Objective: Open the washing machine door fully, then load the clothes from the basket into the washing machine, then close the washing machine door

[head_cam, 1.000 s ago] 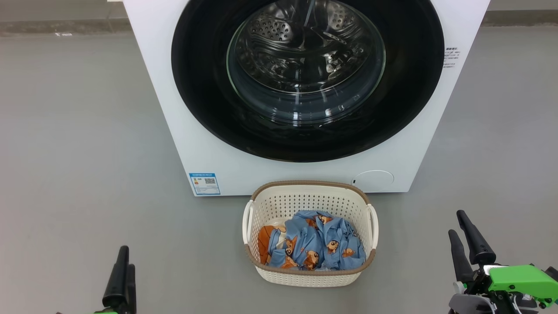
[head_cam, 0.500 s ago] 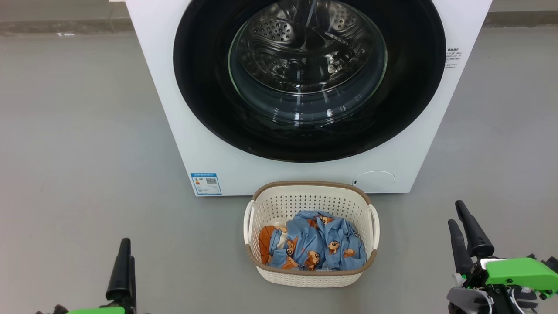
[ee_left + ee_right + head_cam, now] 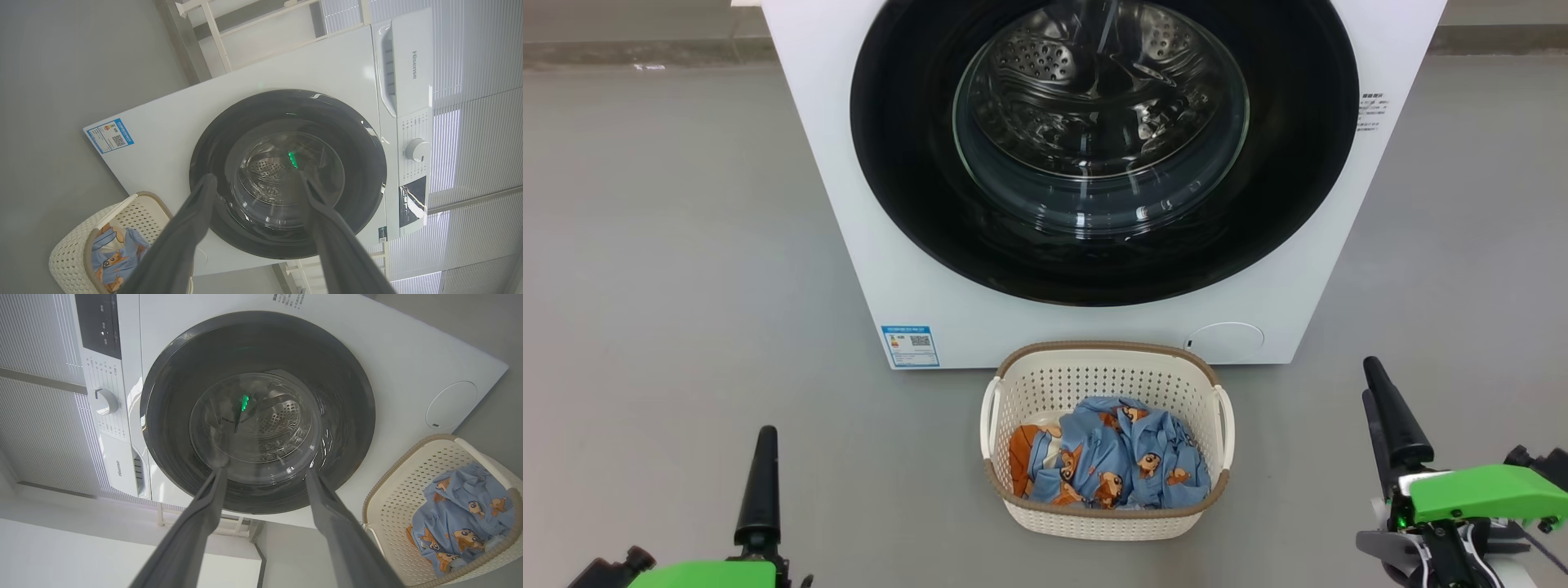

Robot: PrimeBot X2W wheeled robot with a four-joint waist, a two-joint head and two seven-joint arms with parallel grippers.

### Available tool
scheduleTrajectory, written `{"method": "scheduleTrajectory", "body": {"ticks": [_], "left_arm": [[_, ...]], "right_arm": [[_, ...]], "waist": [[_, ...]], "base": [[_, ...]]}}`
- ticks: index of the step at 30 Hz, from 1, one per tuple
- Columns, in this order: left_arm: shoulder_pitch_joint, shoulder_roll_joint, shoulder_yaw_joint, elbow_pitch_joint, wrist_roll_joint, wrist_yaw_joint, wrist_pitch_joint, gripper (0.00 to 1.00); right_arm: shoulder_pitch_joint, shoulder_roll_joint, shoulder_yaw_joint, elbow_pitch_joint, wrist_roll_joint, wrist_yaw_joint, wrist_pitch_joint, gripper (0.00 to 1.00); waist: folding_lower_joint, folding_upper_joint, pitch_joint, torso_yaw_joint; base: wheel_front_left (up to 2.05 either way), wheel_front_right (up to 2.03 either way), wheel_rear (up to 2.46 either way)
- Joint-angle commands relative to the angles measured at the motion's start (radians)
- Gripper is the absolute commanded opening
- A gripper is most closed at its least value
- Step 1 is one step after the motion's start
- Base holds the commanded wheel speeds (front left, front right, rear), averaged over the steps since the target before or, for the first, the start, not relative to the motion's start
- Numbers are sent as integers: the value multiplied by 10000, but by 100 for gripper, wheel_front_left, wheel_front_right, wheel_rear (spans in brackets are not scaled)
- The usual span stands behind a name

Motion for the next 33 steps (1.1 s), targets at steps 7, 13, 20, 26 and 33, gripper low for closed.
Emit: {"method": "scheduleTrajectory", "body": {"ticks": [7,13,20,26,33], "left_arm": [[-505,181,-20,-428,923,-43,-305,100],[-538,221,-78,-457,1650,-47,-485,100],[-595,281,-155,-434,2663,-51,-695,100],[-627,316,-136,-240,3772,-55,-874,100],[-724,365,-328,30,5171,-61,-1115,100]], "right_arm": [[-768,-388,450,-195,-1337,36,-316,100],[-865,-452,669,-117,-2390,38,-494,100],[-956,-605,946,28,-3558,41,-700,100],[-1043,-779,1180,195,-4588,43,-875,100],[-1217,-1029,1581,562,-5941,46,-1111,100]], "waist": [[-1,0,-41,-1],[-1,0,-75,-15],[-1,0,-136,-20],[-1,0,-205,-22],[-1,0,-260,-11]], "base": [[0,0,0],[0,0,0],[0,0,0],[0,0,0],[0,0,0]]}}
